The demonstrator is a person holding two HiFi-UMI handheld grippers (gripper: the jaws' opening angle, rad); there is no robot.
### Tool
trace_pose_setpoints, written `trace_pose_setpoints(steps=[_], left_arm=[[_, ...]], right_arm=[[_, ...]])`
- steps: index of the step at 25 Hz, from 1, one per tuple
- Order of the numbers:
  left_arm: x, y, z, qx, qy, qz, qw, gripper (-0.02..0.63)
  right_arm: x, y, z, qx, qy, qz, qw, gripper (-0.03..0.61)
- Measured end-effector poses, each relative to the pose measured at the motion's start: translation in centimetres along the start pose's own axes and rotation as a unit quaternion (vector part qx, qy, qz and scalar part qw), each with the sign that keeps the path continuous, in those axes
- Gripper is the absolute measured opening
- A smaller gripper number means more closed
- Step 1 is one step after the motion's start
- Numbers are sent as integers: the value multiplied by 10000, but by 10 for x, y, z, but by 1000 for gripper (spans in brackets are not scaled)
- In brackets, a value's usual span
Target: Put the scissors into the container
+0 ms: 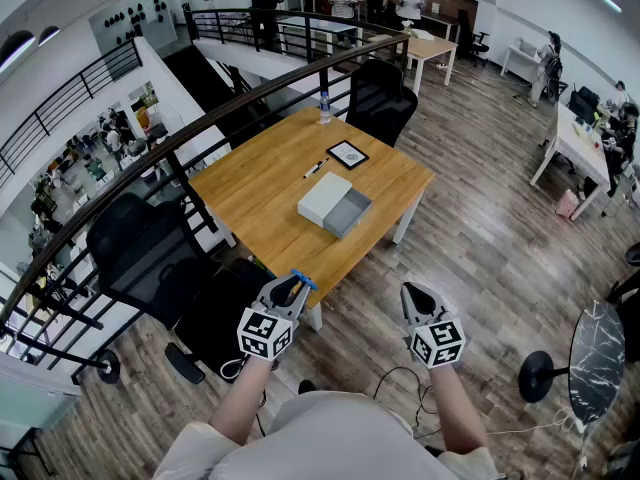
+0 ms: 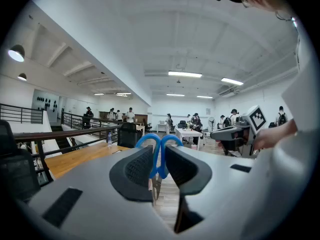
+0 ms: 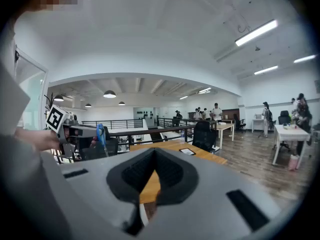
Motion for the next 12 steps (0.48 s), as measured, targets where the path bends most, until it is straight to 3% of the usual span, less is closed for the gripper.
trace_pose_setpoints(steps=[12], left_arm=[[-1, -1, -3, -75, -14, 29, 10000, 72]], right_arm=[[0, -5, -2, -62, 17, -44, 10000, 2]])
Point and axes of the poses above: the fingertips, and each gripper's own axes: y backward along the fingers, z to its right, x out of its top, the point moved 5 cm from there along y, backward along the fingers, and after that the axes turned 7 degrees about -z, right-handed, at the moved point
